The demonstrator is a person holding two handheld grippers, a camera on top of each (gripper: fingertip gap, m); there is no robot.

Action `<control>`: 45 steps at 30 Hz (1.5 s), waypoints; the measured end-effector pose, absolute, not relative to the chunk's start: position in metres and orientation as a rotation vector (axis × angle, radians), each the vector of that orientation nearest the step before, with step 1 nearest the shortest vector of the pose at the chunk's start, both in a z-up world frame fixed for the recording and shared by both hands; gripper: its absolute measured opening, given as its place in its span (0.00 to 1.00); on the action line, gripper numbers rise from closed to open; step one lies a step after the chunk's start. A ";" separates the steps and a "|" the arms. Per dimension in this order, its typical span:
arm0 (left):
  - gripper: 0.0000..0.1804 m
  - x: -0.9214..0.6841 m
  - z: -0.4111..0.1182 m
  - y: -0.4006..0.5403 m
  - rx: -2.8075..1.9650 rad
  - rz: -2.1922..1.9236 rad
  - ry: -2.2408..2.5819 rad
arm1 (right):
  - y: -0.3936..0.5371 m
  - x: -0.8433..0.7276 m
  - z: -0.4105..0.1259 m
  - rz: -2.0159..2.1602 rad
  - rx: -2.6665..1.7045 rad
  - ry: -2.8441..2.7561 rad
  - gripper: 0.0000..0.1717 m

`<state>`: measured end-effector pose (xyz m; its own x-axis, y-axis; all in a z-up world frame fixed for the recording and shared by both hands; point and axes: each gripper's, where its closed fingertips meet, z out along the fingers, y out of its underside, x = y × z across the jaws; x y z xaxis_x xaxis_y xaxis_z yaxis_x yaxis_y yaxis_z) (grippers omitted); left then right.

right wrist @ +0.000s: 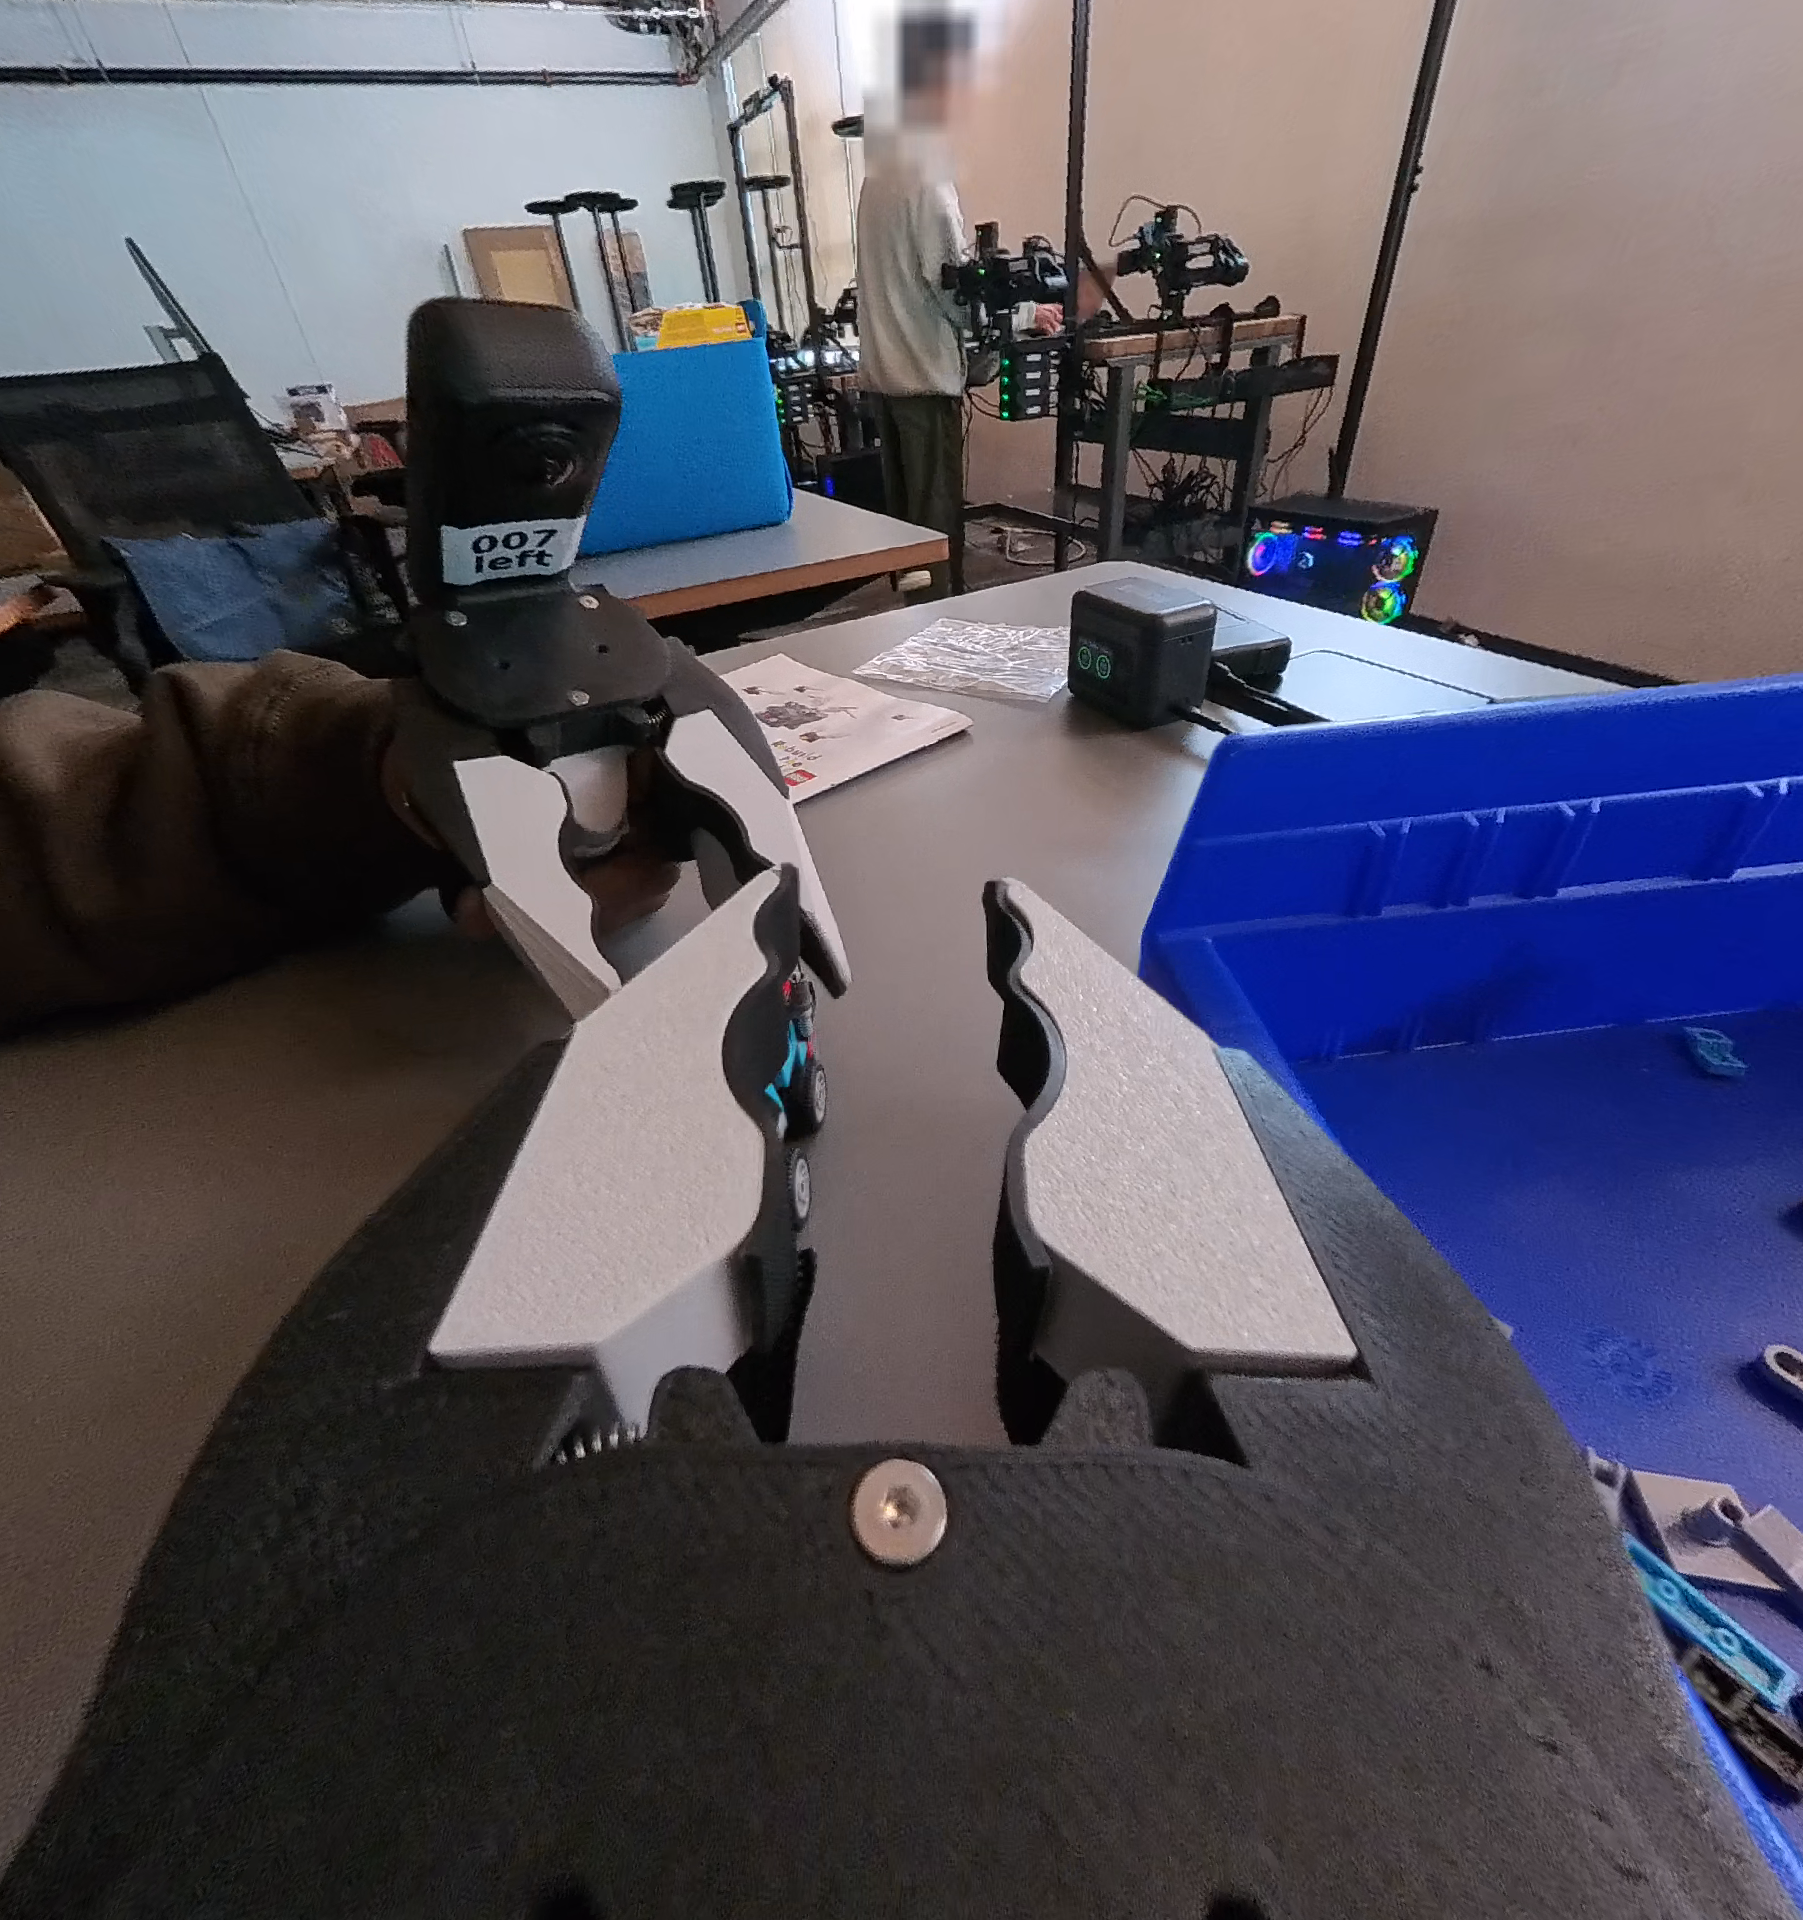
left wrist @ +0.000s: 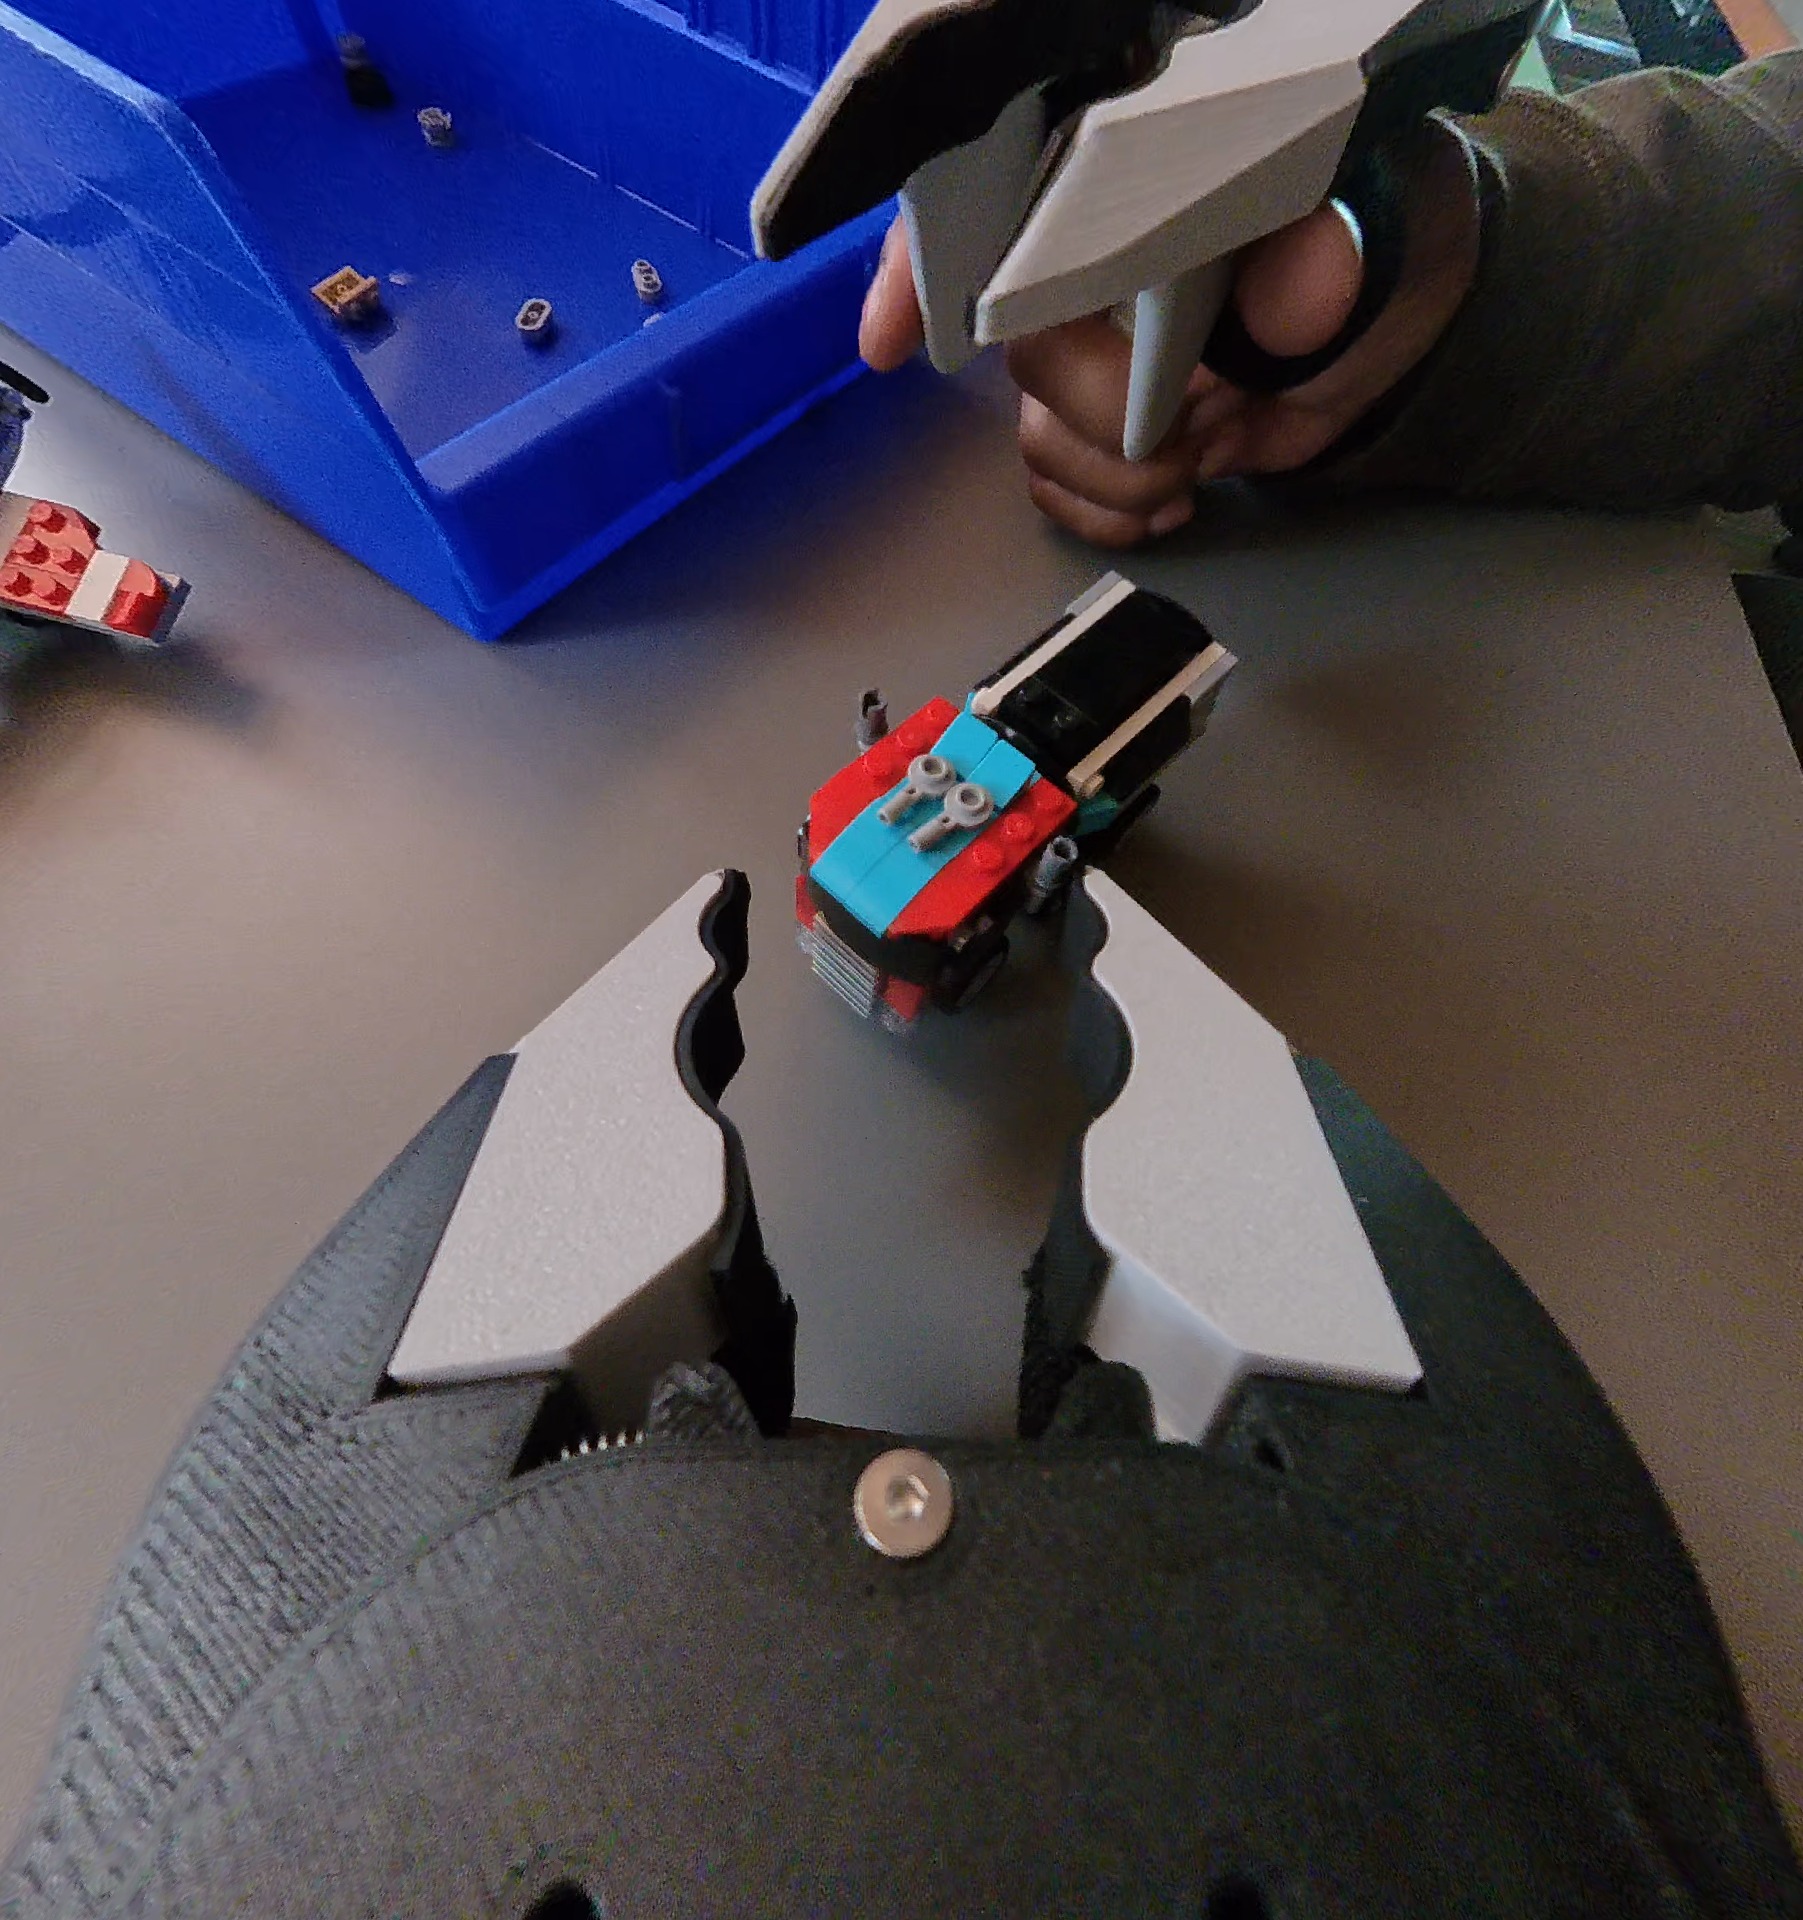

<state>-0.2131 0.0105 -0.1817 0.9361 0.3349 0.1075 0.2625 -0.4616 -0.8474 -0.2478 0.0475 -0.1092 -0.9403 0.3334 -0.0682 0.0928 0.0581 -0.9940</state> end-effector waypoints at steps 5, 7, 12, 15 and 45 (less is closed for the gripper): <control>0.35 -0.213 -0.183 0.011 -2.085 0.099 -0.426 | 0.048 -0.248 -0.109 2.004 -0.451 -2.152 0.21; 0.35 -0.214 -0.183 0.010 -2.085 0.098 -0.429 | 0.049 -0.248 -0.109 2.006 -0.458 -2.153 0.21; 0.35 -0.214 -0.182 0.010 -2.081 0.097 -0.430 | 0.050 -0.249 -0.110 2.005 -0.466 -2.158 0.21; 0.35 -0.213 -0.183 0.010 -2.086 0.094 -0.426 | 0.050 -0.249 -0.110 2.004 -0.470 -2.159 0.21; 0.36 -0.214 -0.186 0.011 -2.103 0.117 -0.430 | 0.052 -0.251 -0.112 2.005 -0.494 -2.175 0.21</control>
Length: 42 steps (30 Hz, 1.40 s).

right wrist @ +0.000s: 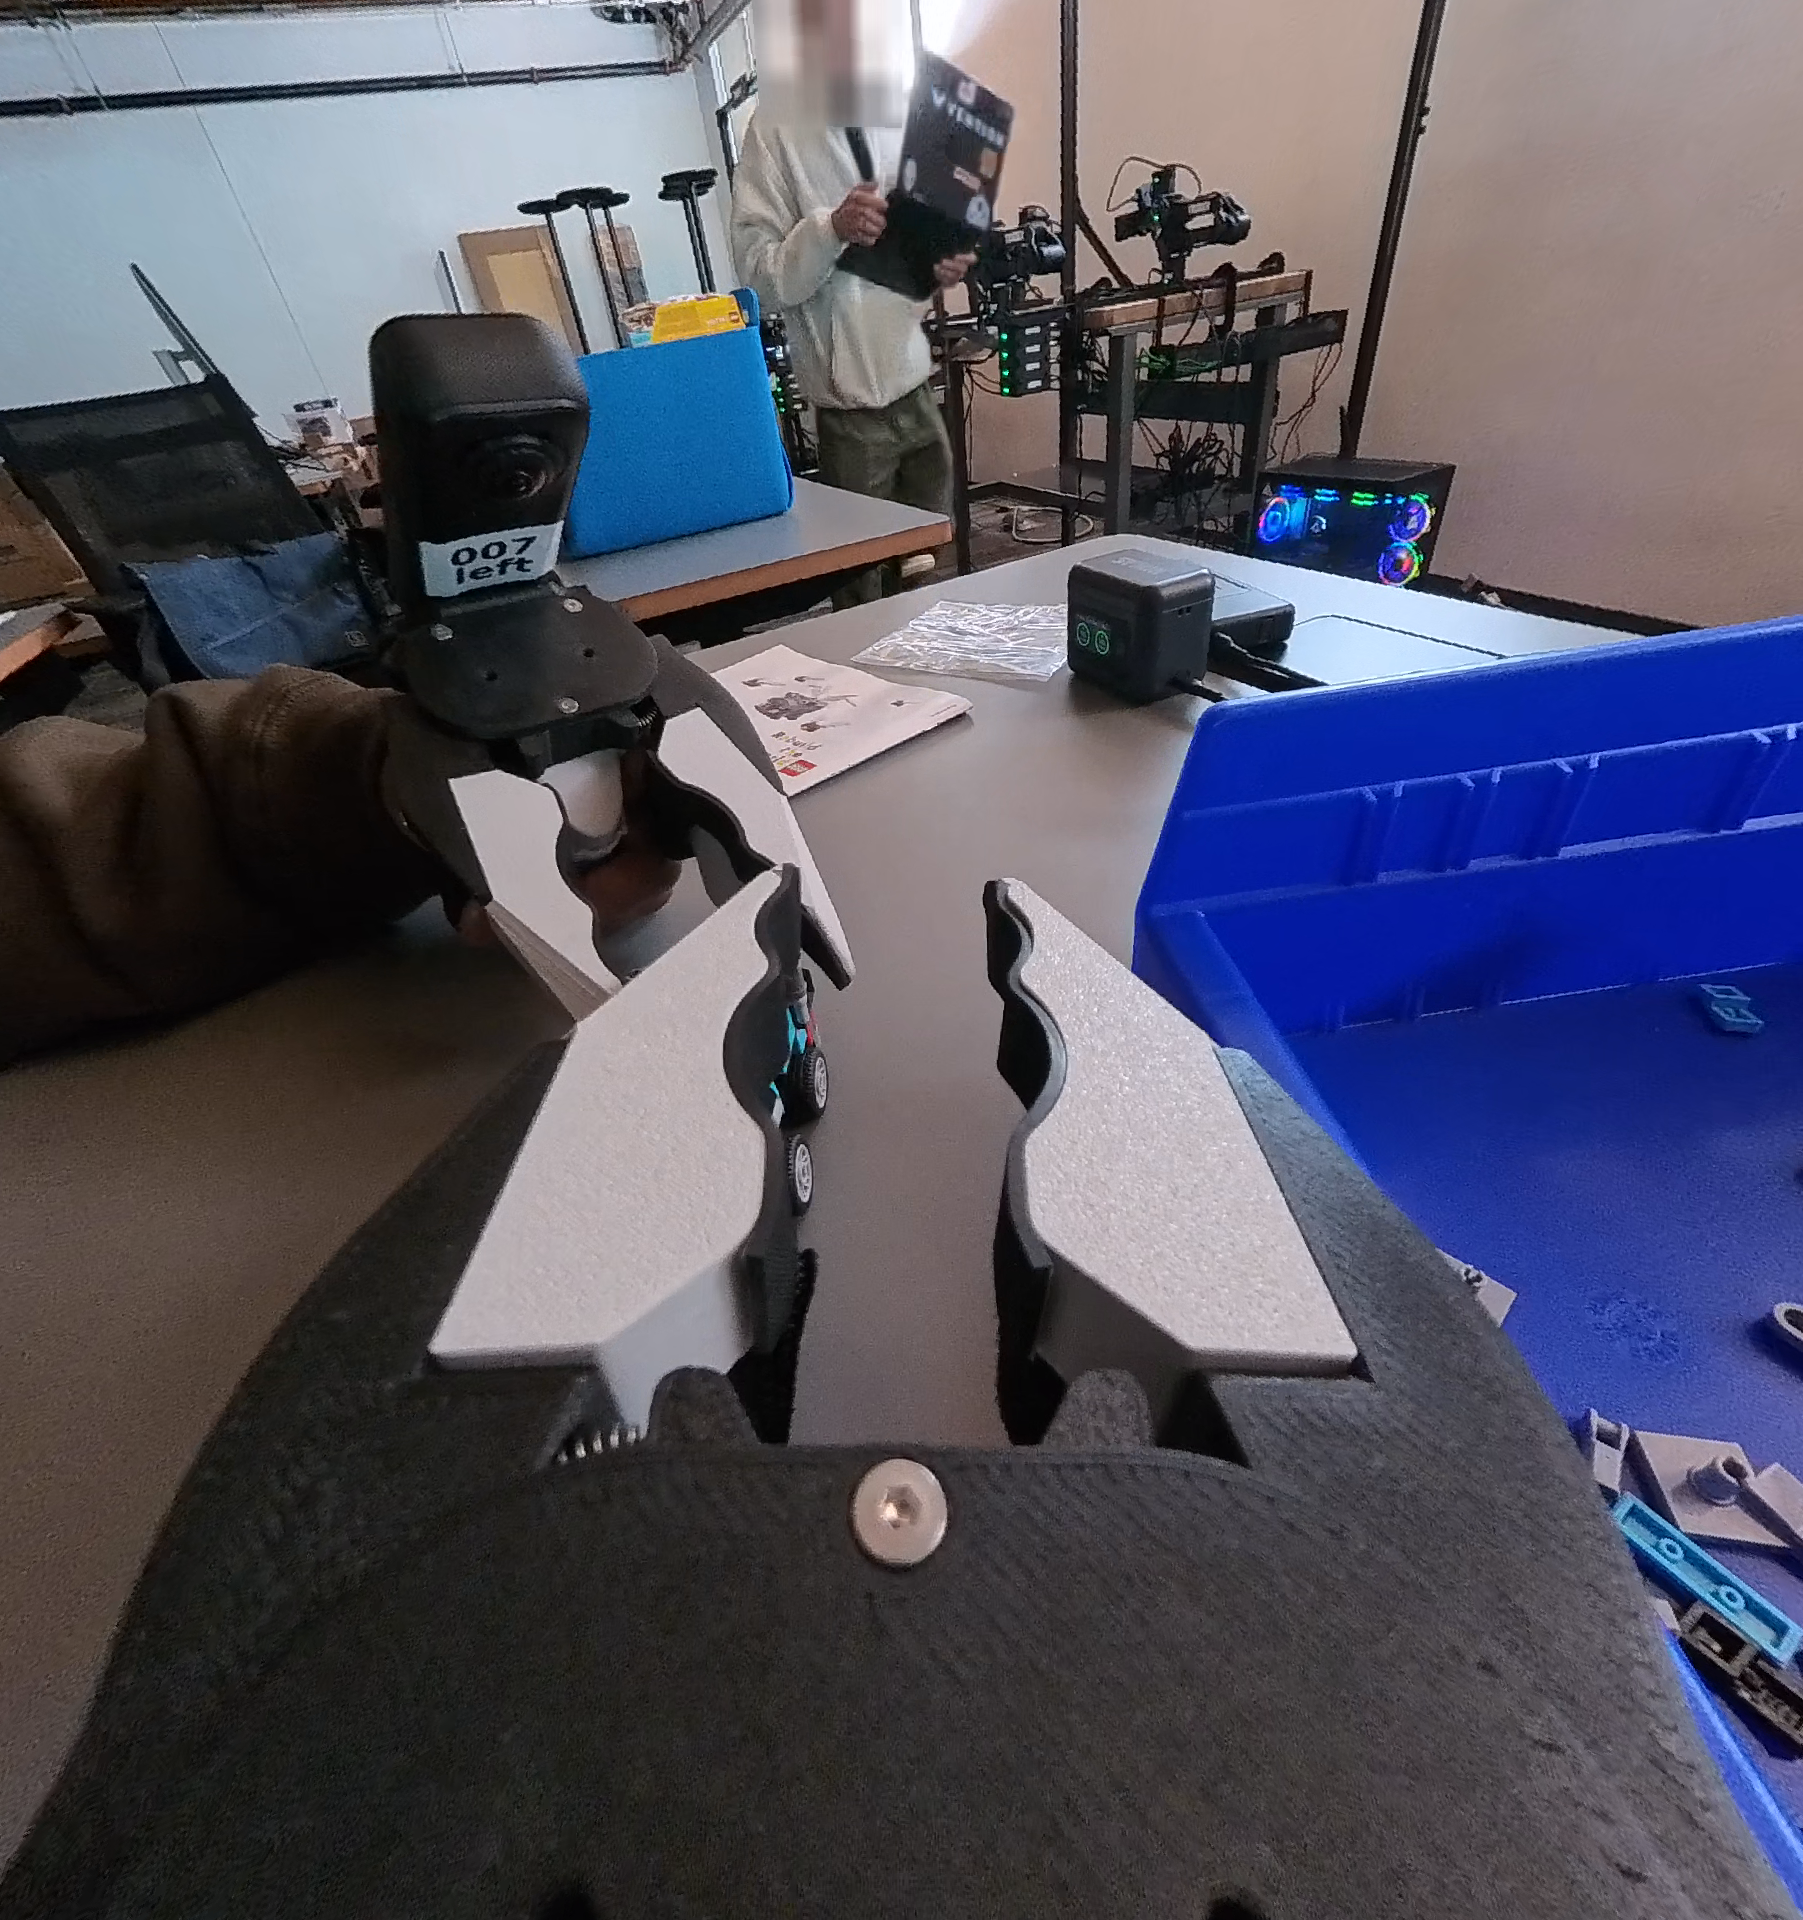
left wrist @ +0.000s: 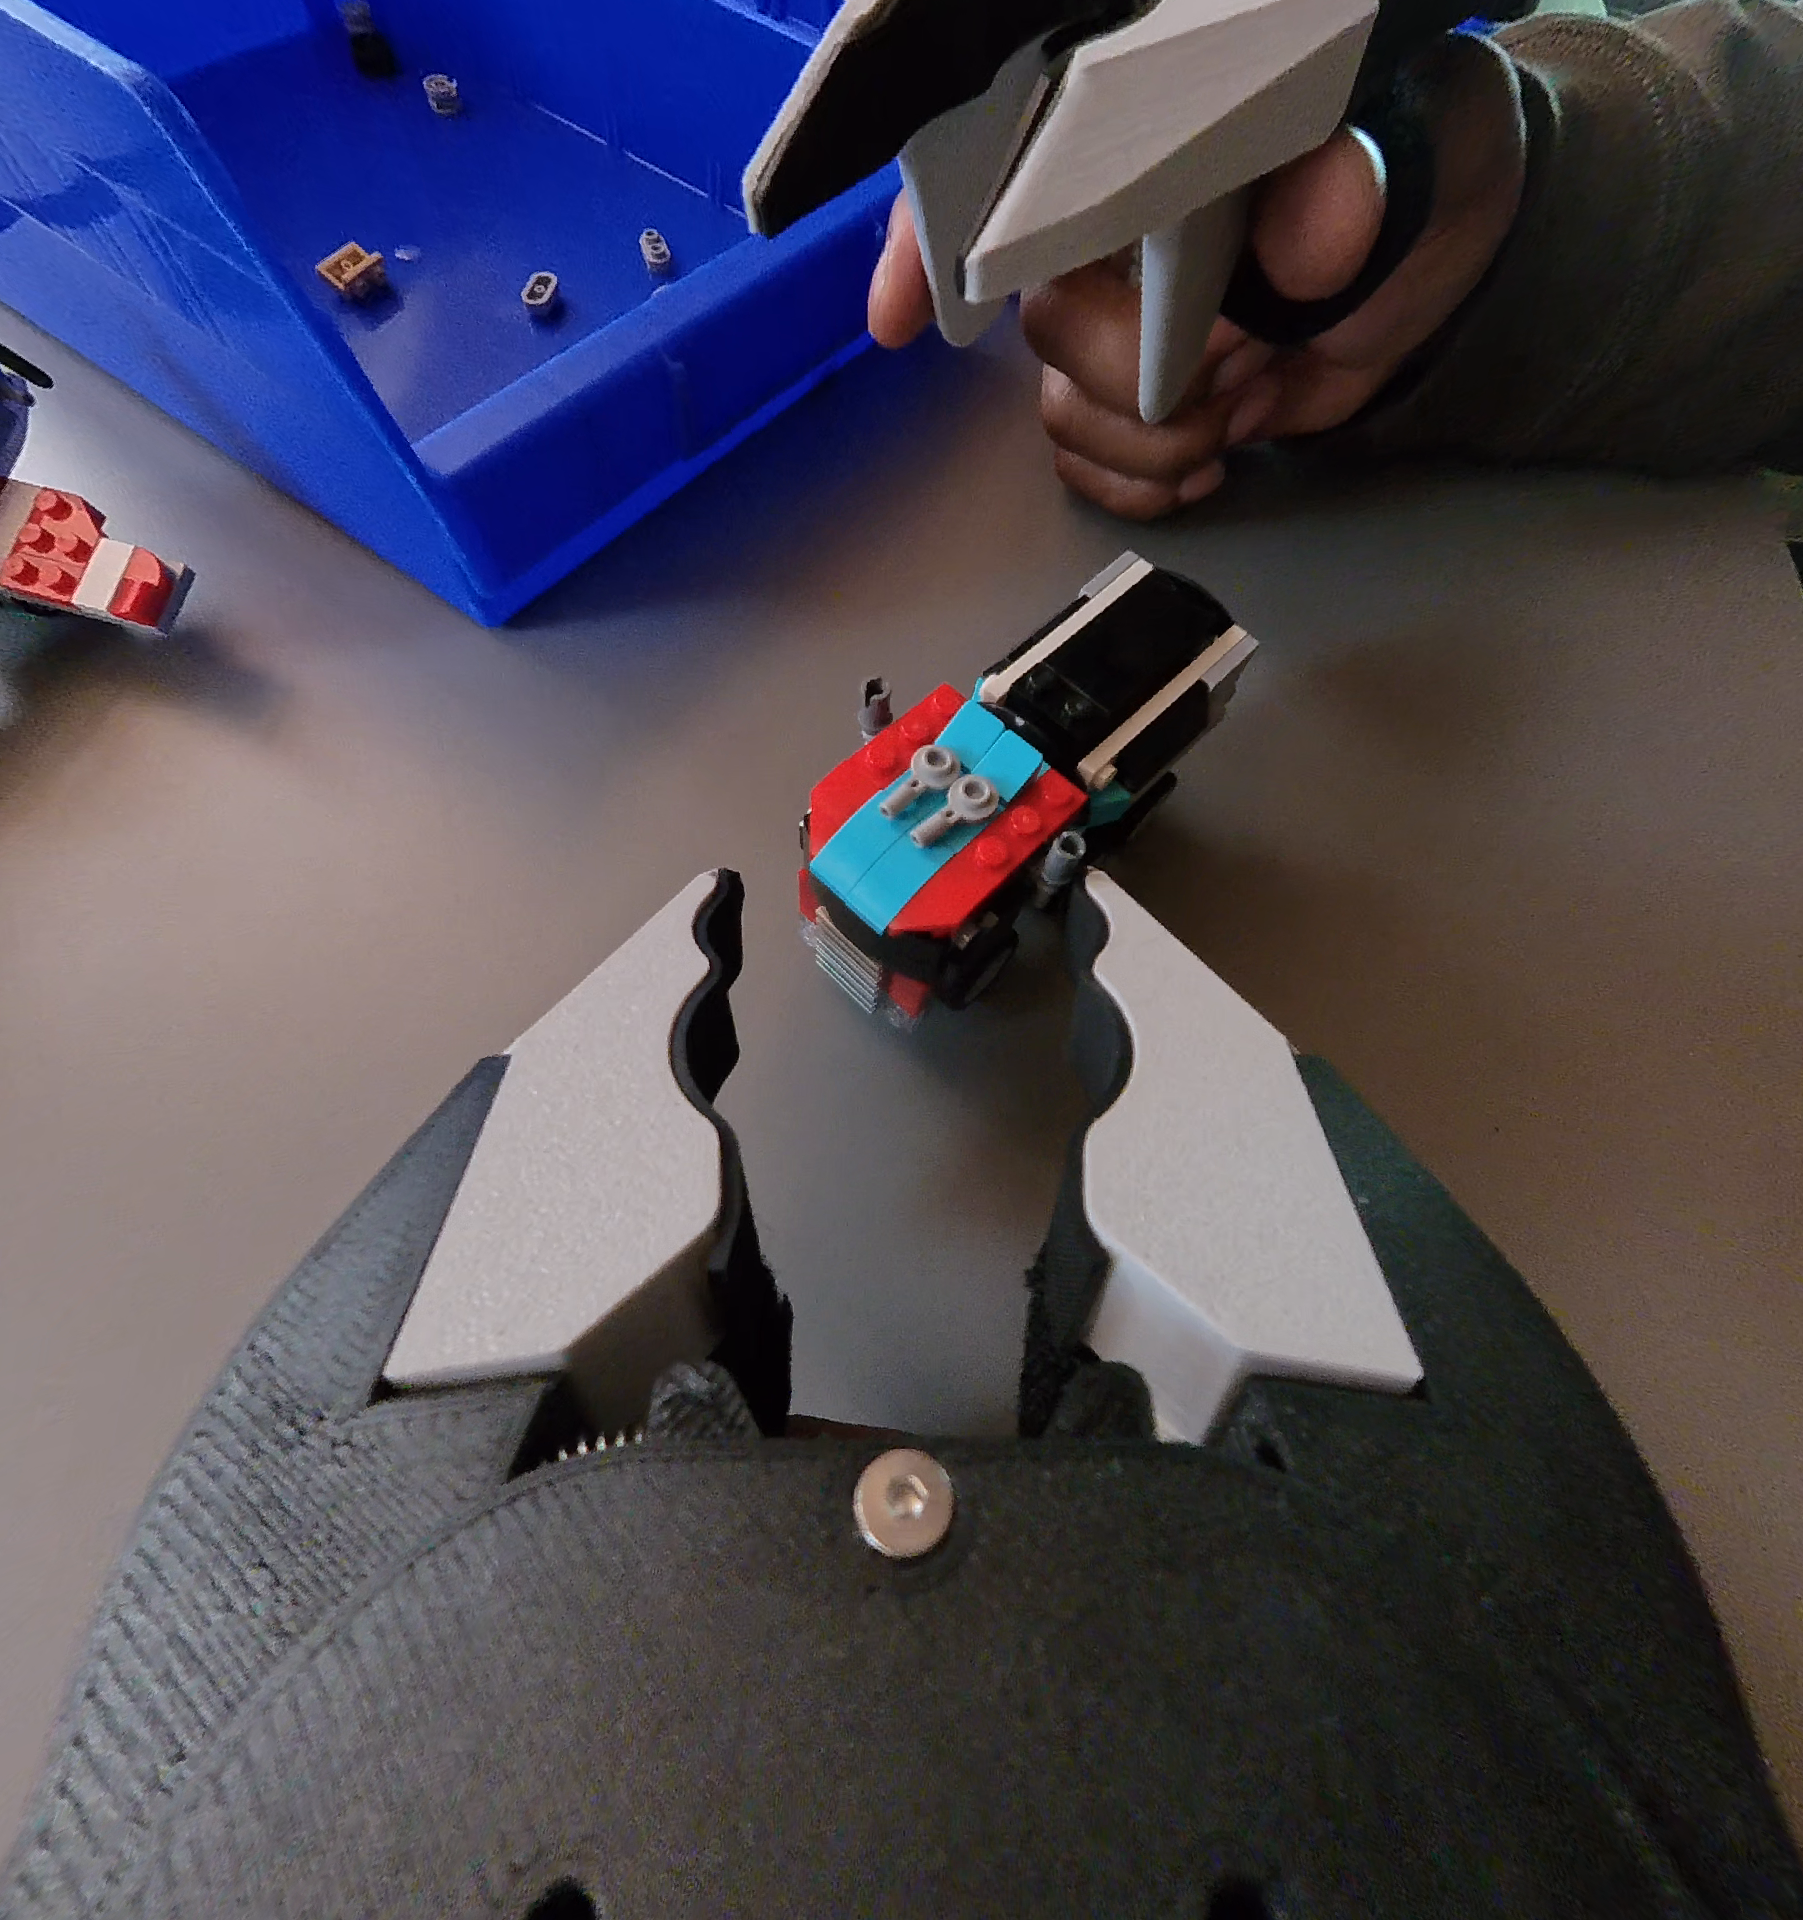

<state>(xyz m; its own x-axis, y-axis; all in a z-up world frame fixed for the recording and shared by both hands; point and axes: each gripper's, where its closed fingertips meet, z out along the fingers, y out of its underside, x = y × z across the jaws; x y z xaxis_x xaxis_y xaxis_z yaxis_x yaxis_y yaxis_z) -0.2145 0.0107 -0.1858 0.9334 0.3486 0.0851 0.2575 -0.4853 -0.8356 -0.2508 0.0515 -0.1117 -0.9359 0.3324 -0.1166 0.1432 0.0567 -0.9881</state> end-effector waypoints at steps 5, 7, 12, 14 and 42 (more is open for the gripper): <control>0.36 -0.215 -0.186 0.013 -2.109 0.127 -0.417 | 0.051 -0.250 -0.112 2.009 -0.495 -2.179 0.21; 0.36 -0.214 -0.186 0.013 -2.110 0.107 -0.410 | 0.050 -0.250 -0.112 2.011 -0.495 -2.181 0.21; 0.33 -0.214 -0.188 0.019 -2.130 0.080 -0.367 | 0.050 -0.249 -0.112 2.010 -0.496 -2.182 0.21; 0.30 -0.213 -0.189 0.020 -2.141 0.085 -0.339 | 0.050 -0.249 -0.112 2.009 -0.498 -2.180 0.21; 0.29 -0.275 -0.187 -0.084 -2.141 0.406 -0.699 | 0.052 -0.251 -0.111 2.027 -0.522 -2.178 0.21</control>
